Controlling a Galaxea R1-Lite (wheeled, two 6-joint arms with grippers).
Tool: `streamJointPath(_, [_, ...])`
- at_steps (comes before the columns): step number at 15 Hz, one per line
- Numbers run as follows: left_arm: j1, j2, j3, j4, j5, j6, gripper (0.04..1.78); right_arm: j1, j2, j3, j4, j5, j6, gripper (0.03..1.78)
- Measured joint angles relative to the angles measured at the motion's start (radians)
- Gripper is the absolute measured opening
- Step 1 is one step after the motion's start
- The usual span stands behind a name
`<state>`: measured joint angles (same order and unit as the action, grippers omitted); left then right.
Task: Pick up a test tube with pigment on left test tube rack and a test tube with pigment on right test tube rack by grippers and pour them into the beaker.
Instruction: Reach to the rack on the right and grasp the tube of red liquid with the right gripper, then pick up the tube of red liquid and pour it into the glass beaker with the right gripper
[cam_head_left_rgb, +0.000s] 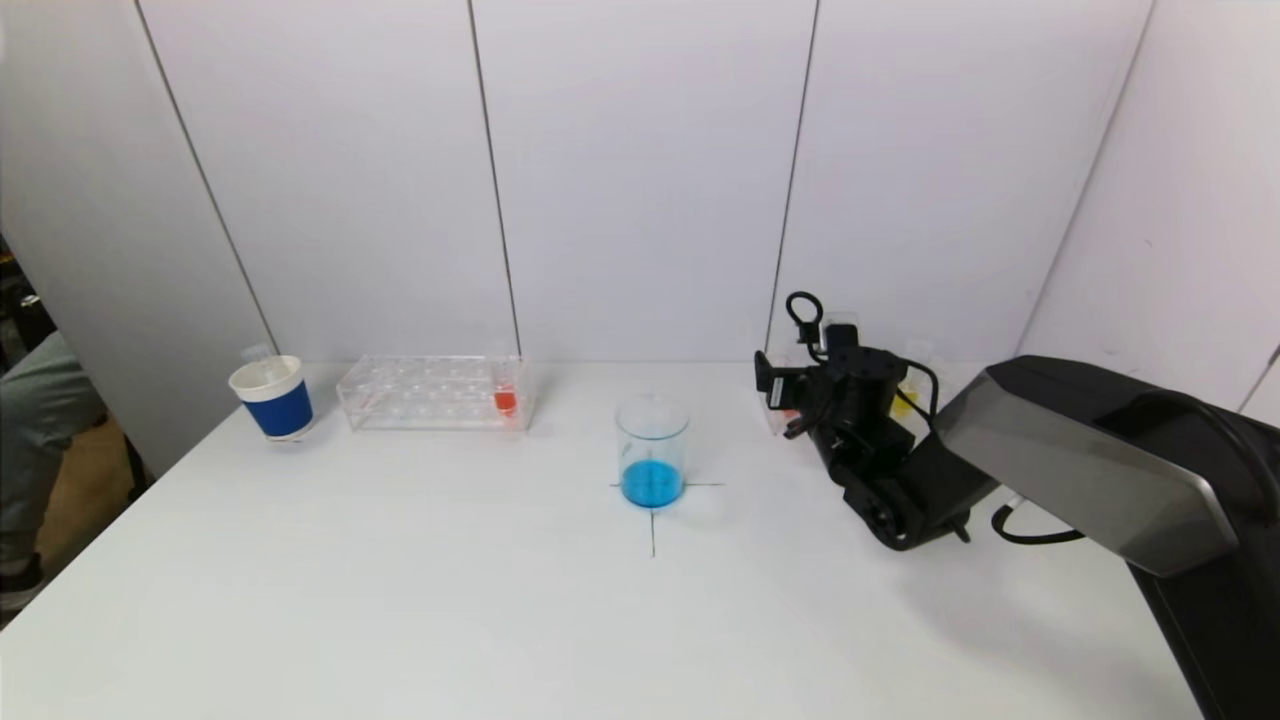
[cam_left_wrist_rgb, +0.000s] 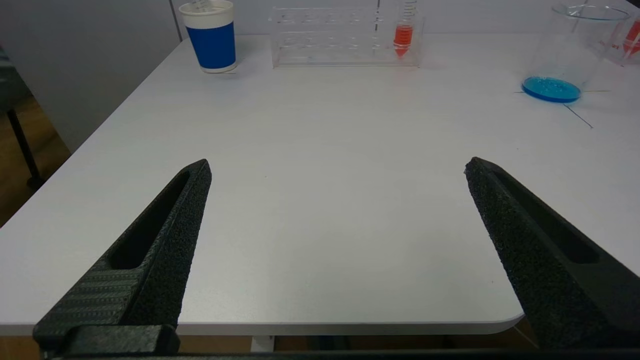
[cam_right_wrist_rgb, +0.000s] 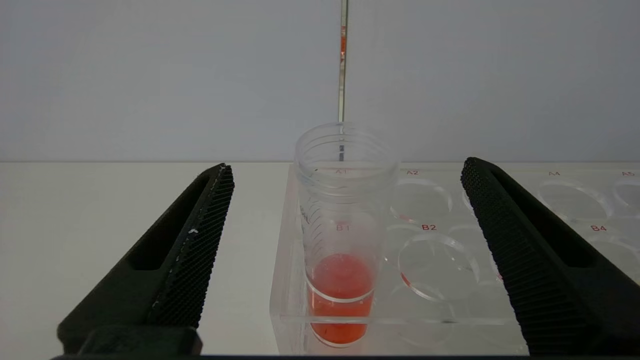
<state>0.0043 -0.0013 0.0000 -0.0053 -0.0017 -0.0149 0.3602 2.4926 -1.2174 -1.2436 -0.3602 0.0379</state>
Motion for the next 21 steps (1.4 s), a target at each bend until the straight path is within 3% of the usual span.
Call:
streamJointPath(3, [0.0,0.0,0.0,0.0,0.0,0.0,1.77,0.0,0.0,-0.001,0.001,0.0,0.0,1.26])
streamJointPath(6, [0.0,0.0,0.0,0.0,0.0,0.0,1.77,0.0,0.0,-0.002,0.001,0.0,0.0,0.69])
streamJointPath(8, [0.0,0.0,0.0,0.0,0.0,0.0,1.77,0.0,0.0,-0.002,0.001,0.0,0.0,0.49])
streamJointPath(21, [0.0,0.0,0.0,0.0,0.0,0.0,1.77,0.0,-0.004,-0.002,0.004,0.0,-0.005,0.49])
